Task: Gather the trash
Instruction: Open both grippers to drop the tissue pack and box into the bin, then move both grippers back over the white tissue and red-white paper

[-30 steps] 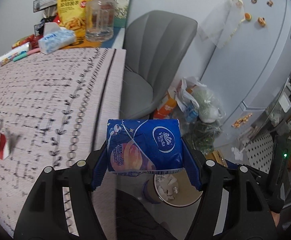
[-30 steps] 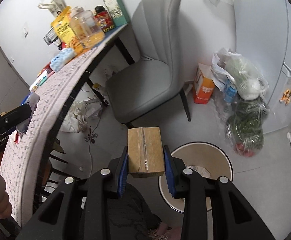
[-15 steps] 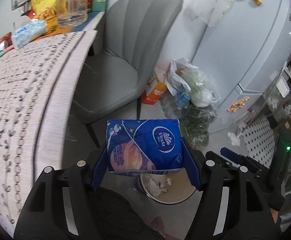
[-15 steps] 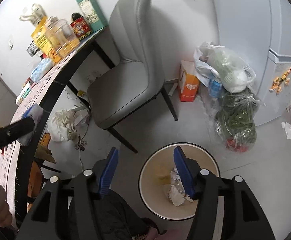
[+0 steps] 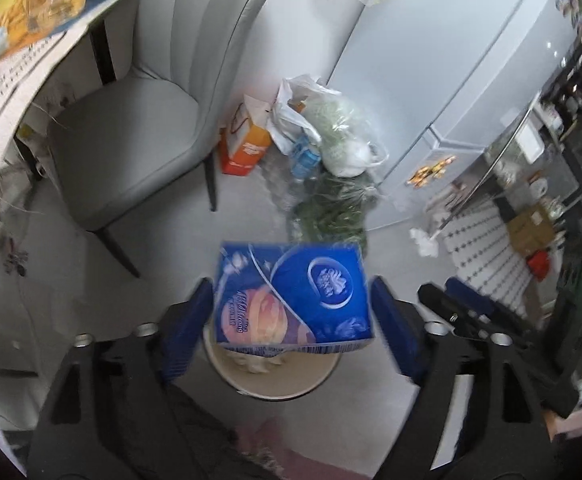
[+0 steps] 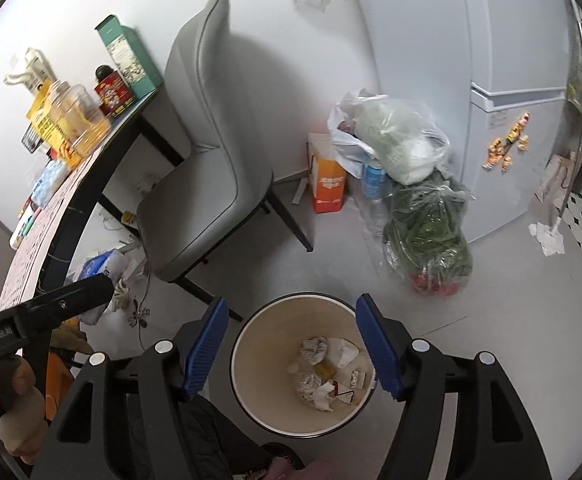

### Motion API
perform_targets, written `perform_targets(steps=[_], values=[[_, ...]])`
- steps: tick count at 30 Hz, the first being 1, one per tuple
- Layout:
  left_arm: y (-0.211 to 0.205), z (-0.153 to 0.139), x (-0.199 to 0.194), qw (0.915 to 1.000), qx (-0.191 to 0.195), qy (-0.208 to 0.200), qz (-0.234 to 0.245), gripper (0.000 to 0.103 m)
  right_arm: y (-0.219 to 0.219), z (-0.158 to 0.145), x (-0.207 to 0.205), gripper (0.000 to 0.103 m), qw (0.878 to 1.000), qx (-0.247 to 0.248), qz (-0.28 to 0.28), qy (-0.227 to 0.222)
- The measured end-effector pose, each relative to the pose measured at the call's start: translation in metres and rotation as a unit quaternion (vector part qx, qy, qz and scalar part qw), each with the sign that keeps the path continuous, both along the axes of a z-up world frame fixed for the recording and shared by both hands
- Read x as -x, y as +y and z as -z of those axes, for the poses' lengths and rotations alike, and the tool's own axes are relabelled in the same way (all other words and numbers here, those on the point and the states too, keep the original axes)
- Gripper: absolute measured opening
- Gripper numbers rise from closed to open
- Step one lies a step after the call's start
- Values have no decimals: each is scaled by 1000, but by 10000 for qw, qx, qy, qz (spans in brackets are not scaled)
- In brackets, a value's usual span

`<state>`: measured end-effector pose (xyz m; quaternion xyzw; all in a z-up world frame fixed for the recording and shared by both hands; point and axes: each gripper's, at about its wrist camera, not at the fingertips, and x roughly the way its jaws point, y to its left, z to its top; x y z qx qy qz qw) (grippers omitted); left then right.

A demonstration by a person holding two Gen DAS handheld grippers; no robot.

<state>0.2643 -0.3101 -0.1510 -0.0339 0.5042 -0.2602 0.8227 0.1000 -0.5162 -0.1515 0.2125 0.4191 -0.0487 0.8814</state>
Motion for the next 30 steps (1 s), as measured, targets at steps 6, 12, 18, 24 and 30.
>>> perform_targets(steps=[6,12,18,24,30], values=[[24,-6,-3,9993,148,-81,-334,94,3,5,-1,66,9999,-92,-37,62],[66,-23,-5,9967,148,-278,-744,94,30,3,-8,76,9996,-173,-210,28],[112,-48,3,9919,292,-558,-1102,97,76,-19,-16,89,9978,-161,-599,-226],[172,-69,23,9831,407,-819,-1586,97,120,-46,-18,95,9945,-158,-914,-486],[230,-83,44,9726,501,-1010,-2034,97,172,-66,-19,95,9895,-184,-1294,-611]])
